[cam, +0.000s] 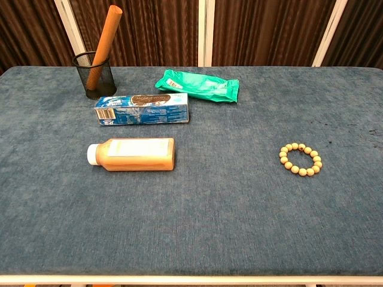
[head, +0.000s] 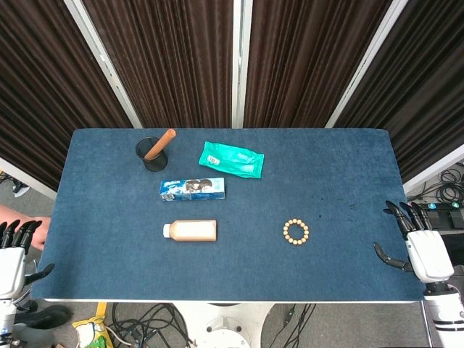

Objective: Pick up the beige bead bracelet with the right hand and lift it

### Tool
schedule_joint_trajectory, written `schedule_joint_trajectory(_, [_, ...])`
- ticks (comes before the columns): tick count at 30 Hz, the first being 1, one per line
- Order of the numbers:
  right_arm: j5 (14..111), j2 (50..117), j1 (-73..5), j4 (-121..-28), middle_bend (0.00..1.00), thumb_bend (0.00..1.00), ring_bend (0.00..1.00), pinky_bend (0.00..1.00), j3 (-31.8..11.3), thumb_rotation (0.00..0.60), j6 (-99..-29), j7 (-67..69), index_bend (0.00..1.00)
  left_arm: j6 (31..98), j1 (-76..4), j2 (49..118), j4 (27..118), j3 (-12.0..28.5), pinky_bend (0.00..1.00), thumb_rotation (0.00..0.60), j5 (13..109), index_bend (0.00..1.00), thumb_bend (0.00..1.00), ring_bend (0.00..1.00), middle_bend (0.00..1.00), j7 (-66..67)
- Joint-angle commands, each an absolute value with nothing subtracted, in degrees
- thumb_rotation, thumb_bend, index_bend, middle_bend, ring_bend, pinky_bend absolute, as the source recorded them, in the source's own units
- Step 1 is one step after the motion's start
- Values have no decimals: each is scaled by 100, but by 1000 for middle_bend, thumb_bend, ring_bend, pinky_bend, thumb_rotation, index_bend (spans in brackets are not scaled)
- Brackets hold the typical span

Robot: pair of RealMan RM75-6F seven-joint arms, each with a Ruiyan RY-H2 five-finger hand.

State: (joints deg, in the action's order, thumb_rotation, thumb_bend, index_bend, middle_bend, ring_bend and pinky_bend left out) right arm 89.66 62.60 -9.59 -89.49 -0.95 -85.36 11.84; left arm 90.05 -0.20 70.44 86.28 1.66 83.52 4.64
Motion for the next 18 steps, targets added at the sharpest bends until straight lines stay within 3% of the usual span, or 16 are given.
schedule_joint_trajectory(1, [9004,6276,-965,-8940,206,290,64,61,-99,396,-8522,1165,48,9049,23,7036,8619,154,0,600,8377,164,0,57,158,395])
schedule_joint_trajectory(4, [9090,6286,-1002,-8942,206,291,64,67,-92,402,-8471,1159,49,9071,53,7033,8599,132,0,600,8416,164,0,57,158,321])
schedule_joint_trajectory(8, [9325,6327,-1247,-8956,218,300,64,73,-76,467,-8167,1044,48,9061,68,7029,8597,118,0,600,8444,164,0,57,158,268])
schedule_joint_trajectory(11, [9435,6454,-1610,-8927,252,303,64,78,-100,491,-7636,775,62,9065,62,7017,8626,120,0,600,8484,164,0,57,158,264])
schedule_joint_trajectory(15, [9347,6835,-2157,-8721,317,258,64,91,-195,577,-6752,224,163,9066,83,6992,8670,111,0,600,8492,164,0,58,158,265])
schedule_joint_trajectory(18, [9255,7250,-2520,-8432,339,221,67,108,-212,597,-6134,-110,213,9047,104,6972,8699,98,0,600,8474,164,0,57,158,255])
